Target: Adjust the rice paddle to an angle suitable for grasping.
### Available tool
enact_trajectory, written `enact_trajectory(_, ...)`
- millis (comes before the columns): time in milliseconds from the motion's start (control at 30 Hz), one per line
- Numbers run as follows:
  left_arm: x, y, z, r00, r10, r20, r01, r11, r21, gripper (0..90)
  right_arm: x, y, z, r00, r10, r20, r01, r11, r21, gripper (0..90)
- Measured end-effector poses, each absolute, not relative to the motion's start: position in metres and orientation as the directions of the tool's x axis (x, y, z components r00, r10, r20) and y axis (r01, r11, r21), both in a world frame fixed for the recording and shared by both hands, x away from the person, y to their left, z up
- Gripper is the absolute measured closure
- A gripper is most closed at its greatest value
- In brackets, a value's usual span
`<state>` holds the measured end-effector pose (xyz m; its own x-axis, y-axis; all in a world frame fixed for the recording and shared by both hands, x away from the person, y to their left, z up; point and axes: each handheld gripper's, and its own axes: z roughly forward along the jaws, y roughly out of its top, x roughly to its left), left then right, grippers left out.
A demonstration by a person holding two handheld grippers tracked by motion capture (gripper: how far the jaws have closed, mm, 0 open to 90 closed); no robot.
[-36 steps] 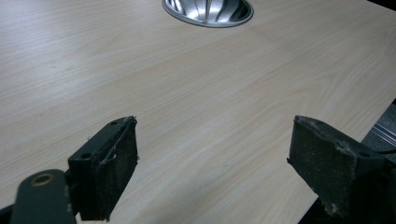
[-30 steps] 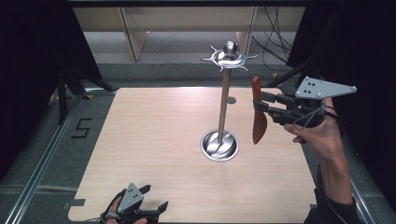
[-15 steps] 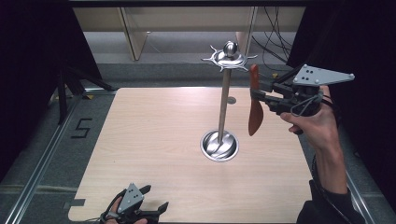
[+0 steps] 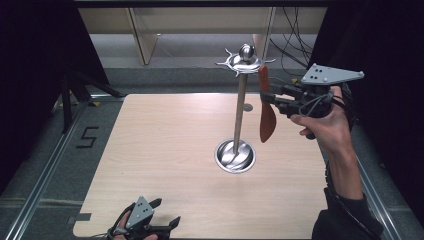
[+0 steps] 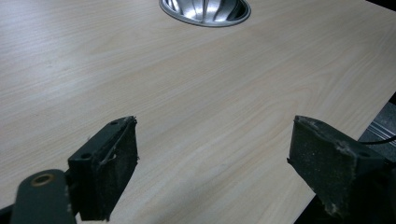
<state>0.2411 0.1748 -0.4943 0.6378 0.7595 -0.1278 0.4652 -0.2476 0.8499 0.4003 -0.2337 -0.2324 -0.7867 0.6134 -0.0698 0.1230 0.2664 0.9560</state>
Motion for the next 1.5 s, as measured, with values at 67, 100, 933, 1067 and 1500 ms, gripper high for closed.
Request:
enact_trajectory(67, 0.241, 0.175, -0.494, 0.638, 0.76, -0.126, 0.464, -0.249, 0.85, 14.9, 0.405, -0.232, -0.232, -0.782, 0.616, -0.091, 0.106, 0.275, 0.956, 67.0)
enact_trajectory(100, 0.242, 0.176, -0.494, 0.653, 0.75, -0.107, 0.448, -0.269, 0.853, 14.9, 0.406, -0.231, -0.233, -0.789, 0.609, -0.079, 0.115, 0.273, 0.955, 67.0)
enact_trajectory(933, 0.242, 0.174, -0.496, 0.644, 0.753, -0.134, 0.467, -0.249, 0.849, 14.9, 0.405, -0.234, -0.255, -0.788, 0.615, 0.005, 0.161, 0.197, 0.967, 51.3)
enact_trajectory(1067, 0.242, 0.174, -0.496, 0.645, 0.754, -0.129, 0.466, -0.253, 0.848, 14.9, 0.396, -0.242, -0.266, -0.762, 0.647, 0.022, 0.176, 0.174, 0.969, 42.2)
enact_trajectory(1500, 0.241, 0.174, -0.495, 0.645, 0.752, -0.136, 0.463, -0.243, 0.852, 14.9, 0.376, -0.259, -0.301, -0.741, 0.671, 0.004, 0.211, 0.227, 0.951, 36.4)
